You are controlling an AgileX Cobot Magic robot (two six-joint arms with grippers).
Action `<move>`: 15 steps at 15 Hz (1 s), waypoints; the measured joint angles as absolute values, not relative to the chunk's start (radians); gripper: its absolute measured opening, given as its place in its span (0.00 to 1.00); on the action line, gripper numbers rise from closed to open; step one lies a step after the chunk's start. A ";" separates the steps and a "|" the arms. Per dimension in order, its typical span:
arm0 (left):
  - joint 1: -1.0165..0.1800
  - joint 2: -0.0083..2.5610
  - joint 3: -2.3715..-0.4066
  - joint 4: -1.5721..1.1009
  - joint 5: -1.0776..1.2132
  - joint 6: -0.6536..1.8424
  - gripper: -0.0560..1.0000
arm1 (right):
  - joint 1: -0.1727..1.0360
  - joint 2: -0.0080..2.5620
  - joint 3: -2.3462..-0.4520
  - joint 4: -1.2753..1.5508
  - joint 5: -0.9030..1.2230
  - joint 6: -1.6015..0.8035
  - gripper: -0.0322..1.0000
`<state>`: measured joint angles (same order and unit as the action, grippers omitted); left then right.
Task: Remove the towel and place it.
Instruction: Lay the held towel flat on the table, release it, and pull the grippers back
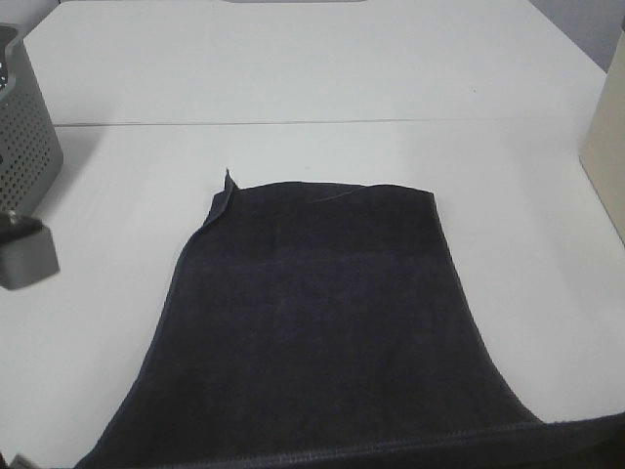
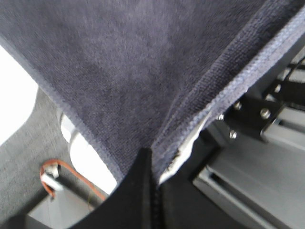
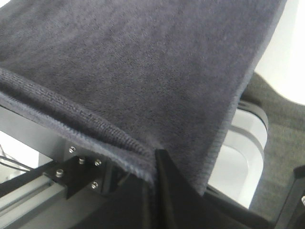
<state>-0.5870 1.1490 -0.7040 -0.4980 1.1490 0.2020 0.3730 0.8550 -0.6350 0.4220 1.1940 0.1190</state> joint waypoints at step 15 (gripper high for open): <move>-0.723 1.618 -0.685 -0.520 1.038 0.194 0.05 | 0.373 1.318 -0.533 0.393 1.174 0.000 0.04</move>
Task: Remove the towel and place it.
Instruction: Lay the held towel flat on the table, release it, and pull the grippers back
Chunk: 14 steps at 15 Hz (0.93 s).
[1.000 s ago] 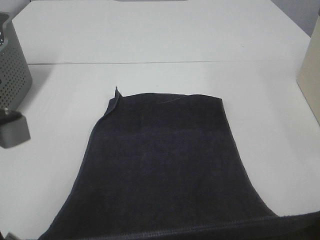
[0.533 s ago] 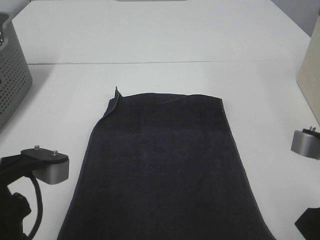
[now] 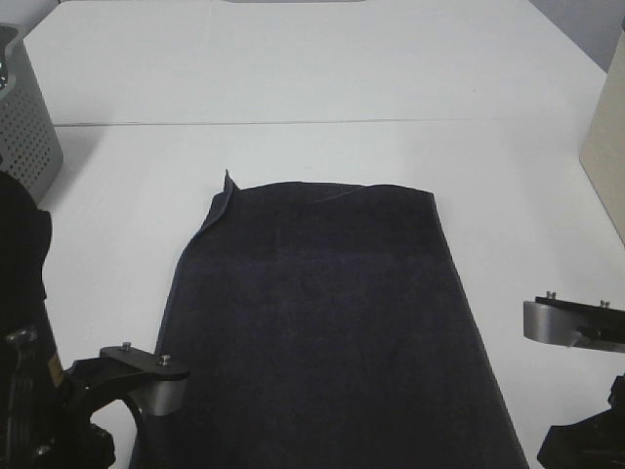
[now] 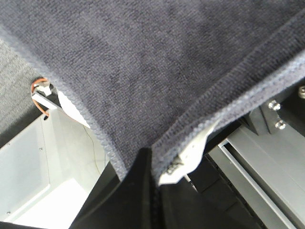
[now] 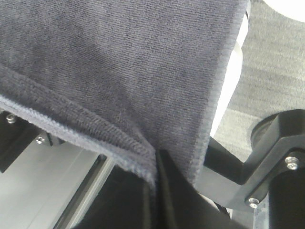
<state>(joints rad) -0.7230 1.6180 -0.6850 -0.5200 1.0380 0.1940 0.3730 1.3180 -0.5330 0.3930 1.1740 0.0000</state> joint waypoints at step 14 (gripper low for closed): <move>-0.726 1.681 -0.720 -0.584 1.029 0.257 0.06 | 0.369 1.439 -0.523 0.448 1.155 -0.145 0.07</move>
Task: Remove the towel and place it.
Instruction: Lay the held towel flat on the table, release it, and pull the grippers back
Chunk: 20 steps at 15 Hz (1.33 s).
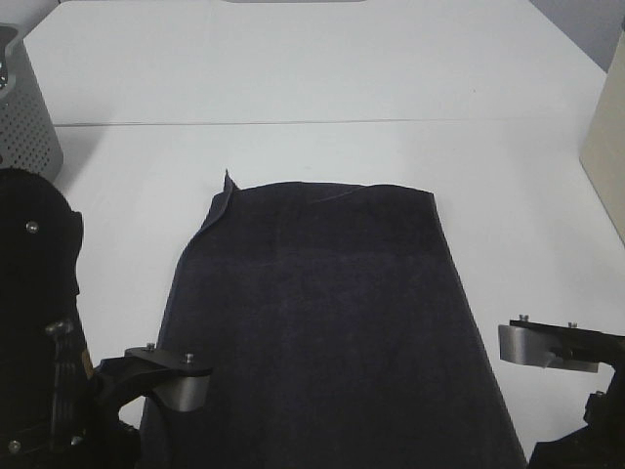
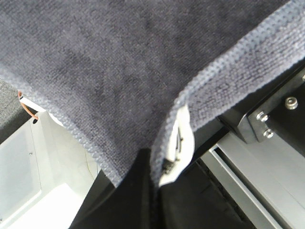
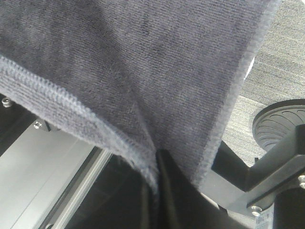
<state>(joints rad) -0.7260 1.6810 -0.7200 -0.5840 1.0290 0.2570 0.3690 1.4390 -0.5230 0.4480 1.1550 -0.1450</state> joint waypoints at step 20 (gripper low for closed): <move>-0.664 1.682 -0.967 -0.575 1.111 0.274 0.85 | 0.340 1.443 -0.752 0.384 1.160 -0.169 0.77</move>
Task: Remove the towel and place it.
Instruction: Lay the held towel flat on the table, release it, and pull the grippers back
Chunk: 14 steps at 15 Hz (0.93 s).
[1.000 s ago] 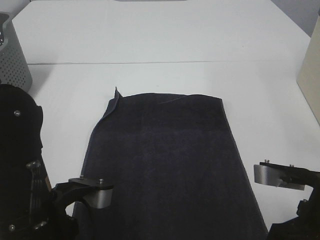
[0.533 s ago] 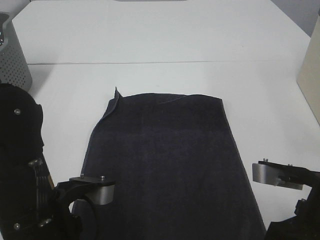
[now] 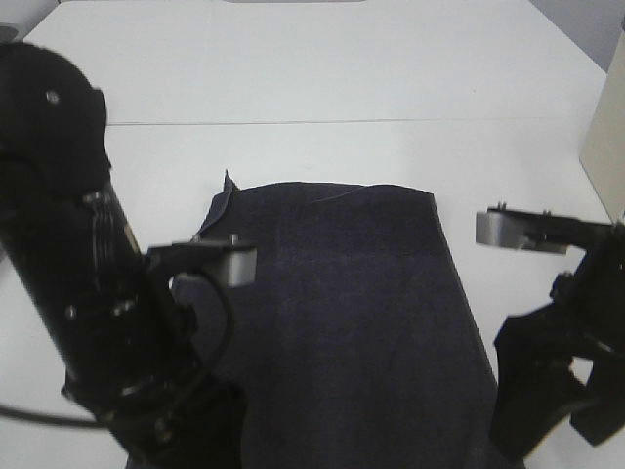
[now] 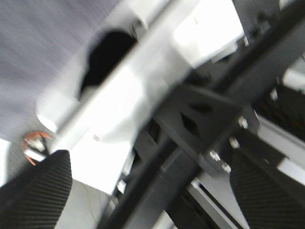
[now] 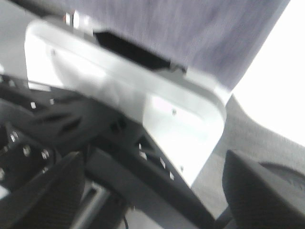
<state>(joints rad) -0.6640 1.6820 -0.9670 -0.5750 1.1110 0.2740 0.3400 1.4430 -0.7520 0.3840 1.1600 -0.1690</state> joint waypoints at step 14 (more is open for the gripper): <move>-0.128 2.133 -1.625 -0.457 0.971 0.353 0.94 | -0.123 2.073 -1.562 0.629 1.212 -0.380 0.80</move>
